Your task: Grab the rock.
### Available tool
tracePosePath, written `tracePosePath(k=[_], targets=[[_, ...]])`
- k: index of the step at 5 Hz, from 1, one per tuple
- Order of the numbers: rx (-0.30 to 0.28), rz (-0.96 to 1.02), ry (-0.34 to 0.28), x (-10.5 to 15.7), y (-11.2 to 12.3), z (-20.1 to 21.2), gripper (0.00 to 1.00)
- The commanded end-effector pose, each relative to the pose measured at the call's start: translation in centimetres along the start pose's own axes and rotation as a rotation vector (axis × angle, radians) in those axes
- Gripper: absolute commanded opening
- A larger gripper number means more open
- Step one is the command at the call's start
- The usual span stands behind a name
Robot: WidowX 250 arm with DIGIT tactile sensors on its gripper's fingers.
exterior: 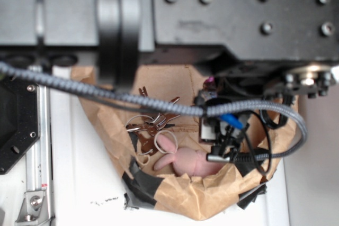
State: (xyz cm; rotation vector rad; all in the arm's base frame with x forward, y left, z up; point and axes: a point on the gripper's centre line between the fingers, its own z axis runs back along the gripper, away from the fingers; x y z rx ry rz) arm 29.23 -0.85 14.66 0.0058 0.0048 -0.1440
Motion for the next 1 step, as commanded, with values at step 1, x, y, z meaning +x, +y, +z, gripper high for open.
tracePosePath(k=[1], targets=[[0.019, 0.000, -0.079, -0.45, 0.69, 1.87, 0.00]])
